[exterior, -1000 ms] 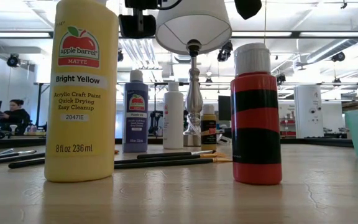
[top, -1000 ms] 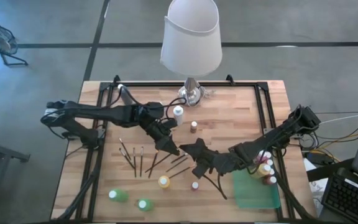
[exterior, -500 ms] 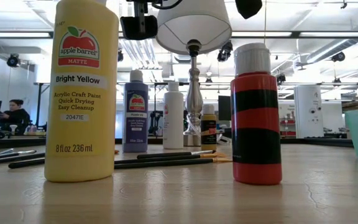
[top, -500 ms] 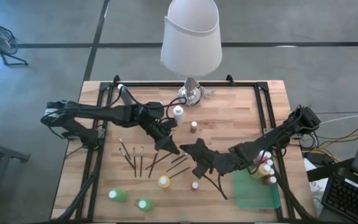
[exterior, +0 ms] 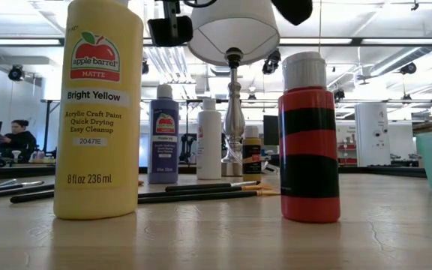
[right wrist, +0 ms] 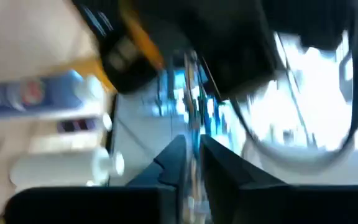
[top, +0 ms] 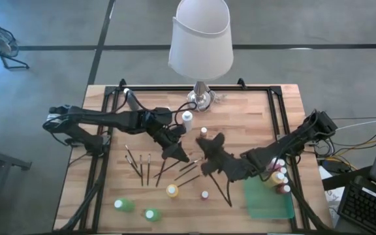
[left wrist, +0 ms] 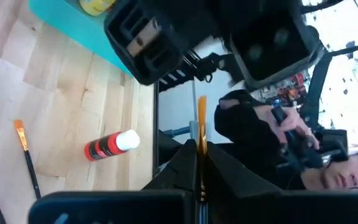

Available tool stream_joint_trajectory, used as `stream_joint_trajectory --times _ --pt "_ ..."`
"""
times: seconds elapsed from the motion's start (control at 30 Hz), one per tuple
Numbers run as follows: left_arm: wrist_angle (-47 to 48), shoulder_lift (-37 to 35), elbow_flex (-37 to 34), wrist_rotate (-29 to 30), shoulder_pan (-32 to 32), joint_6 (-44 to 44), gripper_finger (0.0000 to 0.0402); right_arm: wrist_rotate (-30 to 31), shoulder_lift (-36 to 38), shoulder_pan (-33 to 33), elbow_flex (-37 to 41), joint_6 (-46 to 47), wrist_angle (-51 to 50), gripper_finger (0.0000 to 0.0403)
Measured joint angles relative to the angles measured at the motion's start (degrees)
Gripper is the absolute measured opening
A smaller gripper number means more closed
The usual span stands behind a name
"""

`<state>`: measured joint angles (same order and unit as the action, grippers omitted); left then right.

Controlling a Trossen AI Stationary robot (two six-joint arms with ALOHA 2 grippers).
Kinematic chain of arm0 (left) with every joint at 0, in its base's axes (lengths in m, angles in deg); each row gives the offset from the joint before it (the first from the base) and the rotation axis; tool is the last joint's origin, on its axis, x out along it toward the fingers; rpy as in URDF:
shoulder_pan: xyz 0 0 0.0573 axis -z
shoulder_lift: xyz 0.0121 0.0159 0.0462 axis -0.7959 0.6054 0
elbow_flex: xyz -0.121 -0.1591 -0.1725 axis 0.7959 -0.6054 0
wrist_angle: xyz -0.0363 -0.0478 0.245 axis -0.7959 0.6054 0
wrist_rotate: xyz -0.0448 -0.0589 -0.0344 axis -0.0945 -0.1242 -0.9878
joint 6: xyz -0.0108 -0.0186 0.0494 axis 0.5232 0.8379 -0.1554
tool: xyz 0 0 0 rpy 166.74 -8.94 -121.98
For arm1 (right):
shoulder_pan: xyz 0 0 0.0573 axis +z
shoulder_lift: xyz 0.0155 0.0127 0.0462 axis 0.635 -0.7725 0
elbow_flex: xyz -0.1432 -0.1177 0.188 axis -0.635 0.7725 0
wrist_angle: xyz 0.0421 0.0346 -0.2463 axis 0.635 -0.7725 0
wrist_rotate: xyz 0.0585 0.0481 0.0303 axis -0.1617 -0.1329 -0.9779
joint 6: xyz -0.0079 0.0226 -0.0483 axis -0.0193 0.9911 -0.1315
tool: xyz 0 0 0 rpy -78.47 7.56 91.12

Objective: Pick & Place Paint Supplies
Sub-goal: Put the gold paint brush into the yellow cup

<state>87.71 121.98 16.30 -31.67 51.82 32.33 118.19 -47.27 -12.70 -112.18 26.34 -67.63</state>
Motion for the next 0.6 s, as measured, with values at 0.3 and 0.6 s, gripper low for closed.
stream_joint_trajectory --times 0.3,0.6 --pt "2.23 -2.58 0.02 8.29 -0.75 -8.82 0.0017 1.91 7.62 -1.77 -0.02 38.08 -26.81 0.0125" --pt "10.83 -9.61 -0.11 35.50 -0.84 -24.99 0.0017 -9.36 15.01 -10.94 4.57 83.79 -58.15 0.0150"
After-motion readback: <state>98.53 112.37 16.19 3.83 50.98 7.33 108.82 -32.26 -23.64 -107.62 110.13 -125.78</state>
